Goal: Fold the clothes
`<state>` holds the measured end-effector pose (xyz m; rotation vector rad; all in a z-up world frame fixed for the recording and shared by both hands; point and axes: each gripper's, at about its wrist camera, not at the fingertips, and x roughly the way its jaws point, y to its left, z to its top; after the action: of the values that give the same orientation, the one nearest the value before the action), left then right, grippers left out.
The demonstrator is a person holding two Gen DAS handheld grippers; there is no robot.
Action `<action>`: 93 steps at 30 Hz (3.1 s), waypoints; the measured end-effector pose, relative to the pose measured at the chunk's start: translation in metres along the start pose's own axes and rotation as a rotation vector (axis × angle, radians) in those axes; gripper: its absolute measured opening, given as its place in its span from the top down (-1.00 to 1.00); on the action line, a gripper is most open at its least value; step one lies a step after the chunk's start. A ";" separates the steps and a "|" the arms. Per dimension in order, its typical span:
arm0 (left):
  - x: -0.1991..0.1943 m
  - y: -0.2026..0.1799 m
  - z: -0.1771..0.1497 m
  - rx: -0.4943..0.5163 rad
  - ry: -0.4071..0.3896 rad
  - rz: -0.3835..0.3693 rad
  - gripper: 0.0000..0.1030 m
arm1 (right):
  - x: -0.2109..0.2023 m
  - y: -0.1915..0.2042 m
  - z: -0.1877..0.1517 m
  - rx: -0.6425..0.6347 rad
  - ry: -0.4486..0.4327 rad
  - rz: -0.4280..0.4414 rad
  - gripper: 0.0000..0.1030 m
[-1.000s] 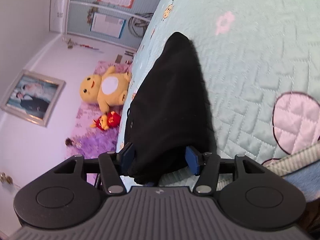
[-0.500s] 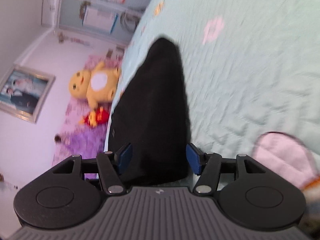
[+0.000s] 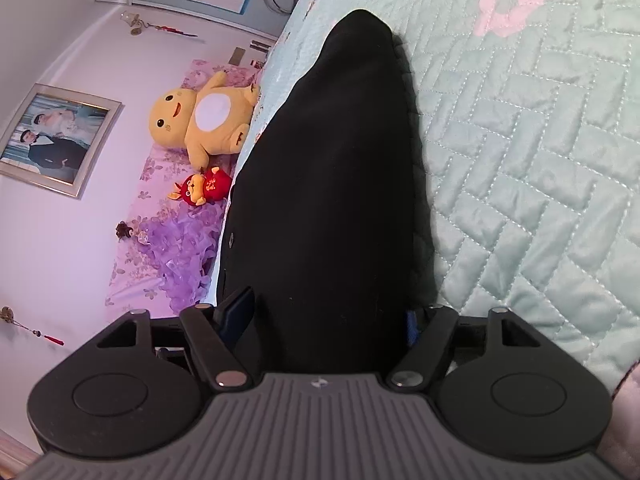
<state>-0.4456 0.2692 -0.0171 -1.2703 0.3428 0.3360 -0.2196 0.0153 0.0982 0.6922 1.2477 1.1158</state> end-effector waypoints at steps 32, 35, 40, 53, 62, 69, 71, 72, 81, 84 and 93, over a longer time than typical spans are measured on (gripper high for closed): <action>-0.020 0.000 0.025 -0.069 -0.031 0.099 -0.41 | 0.001 0.006 -0.057 0.123 -0.047 -0.004 -0.19; -0.015 0.001 0.024 -0.064 -0.045 0.105 -0.49 | 0.003 0.006 -0.059 0.104 -0.048 -0.016 -0.19; -0.016 0.002 0.019 -0.019 -0.061 0.105 -0.48 | 0.005 0.008 -0.061 0.081 -0.052 -0.038 -0.10; -0.016 0.006 0.018 0.014 -0.057 0.112 -0.45 | 0.004 0.009 -0.064 0.037 -0.068 -0.081 0.01; -0.015 0.007 0.020 0.007 -0.053 0.097 -0.31 | 0.006 0.013 -0.062 0.035 -0.066 -0.089 0.04; -0.025 0.007 0.029 -0.002 -0.028 0.057 0.02 | 0.001 0.026 -0.062 0.011 -0.071 -0.075 0.10; -0.027 0.009 0.030 -0.007 -0.029 0.057 0.03 | 0.000 0.030 -0.064 0.000 -0.065 -0.064 0.11; -0.028 0.010 0.031 -0.009 -0.030 0.056 0.03 | 0.000 0.032 -0.066 -0.005 -0.063 -0.058 0.11; -0.023 0.017 0.029 -0.039 -0.023 0.059 -0.05 | 0.000 0.011 -0.068 -0.002 -0.018 -0.066 -0.01; -0.023 0.017 0.030 -0.053 -0.017 0.059 -0.08 | -0.008 0.015 -0.066 -0.032 -0.009 -0.077 -0.04; -0.025 0.027 0.037 -0.136 -0.014 0.057 -0.18 | -0.050 0.030 -0.055 -0.139 -0.072 -0.138 -0.04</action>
<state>-0.4771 0.3108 -0.0197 -1.3929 0.3495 0.4218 -0.2780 -0.0288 0.1315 0.5295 1.1277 1.0439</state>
